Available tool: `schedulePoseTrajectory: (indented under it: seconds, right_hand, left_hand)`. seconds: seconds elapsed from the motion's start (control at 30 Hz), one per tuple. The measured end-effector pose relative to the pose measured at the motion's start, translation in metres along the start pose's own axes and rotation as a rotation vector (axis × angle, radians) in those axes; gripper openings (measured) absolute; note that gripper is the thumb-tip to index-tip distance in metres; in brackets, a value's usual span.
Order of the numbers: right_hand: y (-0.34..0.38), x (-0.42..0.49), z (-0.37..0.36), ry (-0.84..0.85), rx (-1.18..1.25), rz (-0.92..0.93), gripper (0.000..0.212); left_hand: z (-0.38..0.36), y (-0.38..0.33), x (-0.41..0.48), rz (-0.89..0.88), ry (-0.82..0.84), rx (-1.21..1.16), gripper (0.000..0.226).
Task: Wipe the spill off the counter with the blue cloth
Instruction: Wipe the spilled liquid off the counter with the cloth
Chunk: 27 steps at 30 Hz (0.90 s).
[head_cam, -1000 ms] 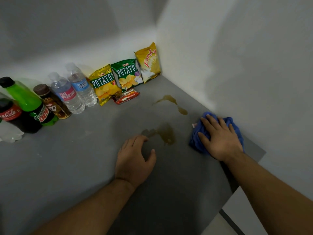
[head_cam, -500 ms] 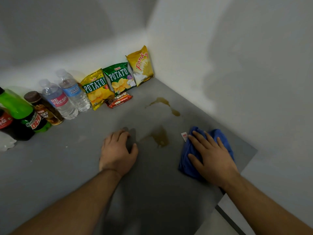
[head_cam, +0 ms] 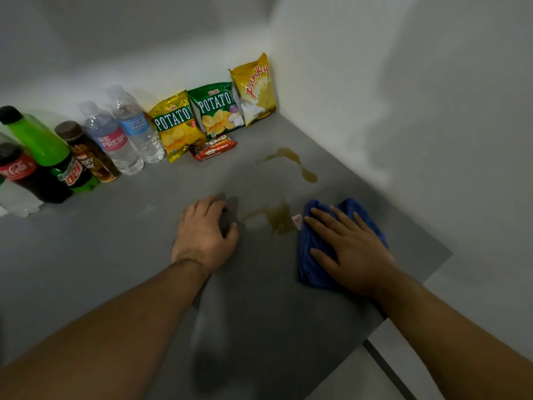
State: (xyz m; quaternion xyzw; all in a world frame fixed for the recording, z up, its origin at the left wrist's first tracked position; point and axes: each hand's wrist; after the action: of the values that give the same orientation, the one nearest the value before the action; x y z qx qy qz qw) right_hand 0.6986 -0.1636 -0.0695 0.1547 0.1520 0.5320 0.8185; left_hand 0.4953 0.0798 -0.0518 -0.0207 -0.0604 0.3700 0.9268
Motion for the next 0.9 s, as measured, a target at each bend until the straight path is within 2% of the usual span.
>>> schedulePoseTrajectory:
  seconds: [0.1, 0.23, 0.37, 0.5, 0.63, 0.8, 0.9]
  right_hand:
    - [-0.009, 0.018, 0.005, -0.026, -0.022, -0.109, 0.074]
    - [0.021, 0.053, -0.005, -0.087, 0.015, -0.229, 0.074]
    - [0.051, 0.044, -0.021, -0.060, 0.017, -0.109, 0.078]
    - [0.039, 0.015, -0.019, -0.037, -0.004, 0.039, 0.073]
    - [0.032, 0.029, -0.016, -0.055, -0.023, -0.045, 0.074]
    - [0.060, 0.071, -0.021, -0.099, 0.019, -0.198, 0.075]
    - [0.070, 0.061, -0.028, -0.080, 0.013, -0.100, 0.076]
  left_hand:
    - [0.000, 0.000, 0.001, 0.000, 0.004, 0.000, 0.050]
    - [0.000, 0.000, 0.000, 0.007, 0.004, -0.008, 0.051]
    - [0.001, 0.001, 0.001, 0.008, 0.008, -0.007, 0.052]
    - [0.000, 0.003, 0.002, 0.006, 0.005, -0.011, 0.050]
    - [0.000, 0.003, 0.002, 0.003, 0.007, -0.013, 0.051]
    - [-0.002, 0.002, 0.002, 0.003, 0.001, -0.012, 0.050]
    - [-0.002, 0.002, 0.002, 0.003, -0.006, -0.007, 0.049]
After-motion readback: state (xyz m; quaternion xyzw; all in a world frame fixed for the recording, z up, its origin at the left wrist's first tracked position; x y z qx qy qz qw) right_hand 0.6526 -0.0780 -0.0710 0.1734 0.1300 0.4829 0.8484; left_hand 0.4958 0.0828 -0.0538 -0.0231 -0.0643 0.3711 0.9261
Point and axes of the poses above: each hand's wrist, its own x-axis towards the middle knuckle, its own z-axis out of the back of the hand, y = z × x, and after that the axes turned 14 degrees about x, right-handed
